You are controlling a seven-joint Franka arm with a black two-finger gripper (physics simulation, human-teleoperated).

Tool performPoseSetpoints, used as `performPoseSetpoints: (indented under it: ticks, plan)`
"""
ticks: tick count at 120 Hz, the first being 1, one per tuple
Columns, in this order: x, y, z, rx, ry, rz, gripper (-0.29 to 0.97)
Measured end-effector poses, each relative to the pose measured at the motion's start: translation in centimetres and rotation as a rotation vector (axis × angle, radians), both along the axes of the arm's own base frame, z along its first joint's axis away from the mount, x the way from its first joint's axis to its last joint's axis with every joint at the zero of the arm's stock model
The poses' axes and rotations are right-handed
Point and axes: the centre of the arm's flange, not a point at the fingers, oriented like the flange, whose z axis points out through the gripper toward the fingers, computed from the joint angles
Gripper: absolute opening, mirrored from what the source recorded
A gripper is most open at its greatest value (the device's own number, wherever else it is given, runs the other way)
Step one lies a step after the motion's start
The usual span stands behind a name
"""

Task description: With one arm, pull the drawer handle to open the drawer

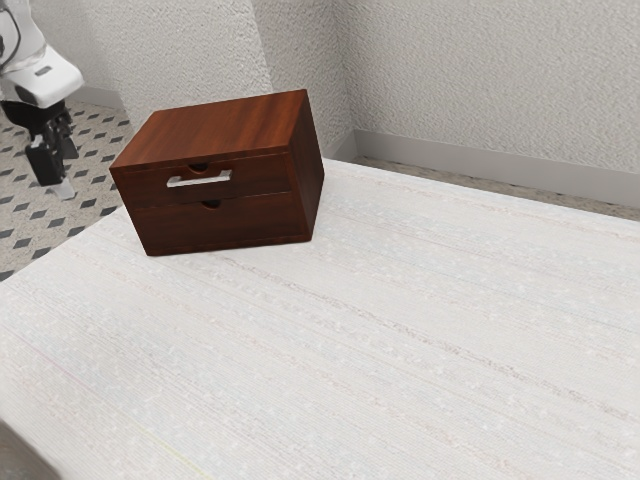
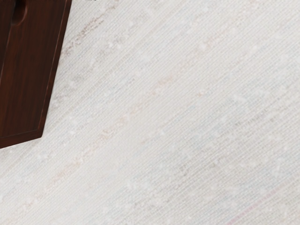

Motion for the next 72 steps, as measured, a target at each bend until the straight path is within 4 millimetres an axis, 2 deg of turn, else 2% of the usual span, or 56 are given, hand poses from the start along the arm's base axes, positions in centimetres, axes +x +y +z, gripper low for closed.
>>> performPoseSetpoints:
  ticks: [9,18,51,72]
  plan:
    - [0.8,0.3,-1.5,0.01,0.002,-0.046,0.68]
    - [1.4,0.5,-2.0,0.033,-0.012,-0.086,0.68]
    - [5.3,2.1,-6.4,0.12,0.014,-0.197,0.68]
    - [7.0,2.7,-8.1,0.152,0.01,-0.248,0.68]
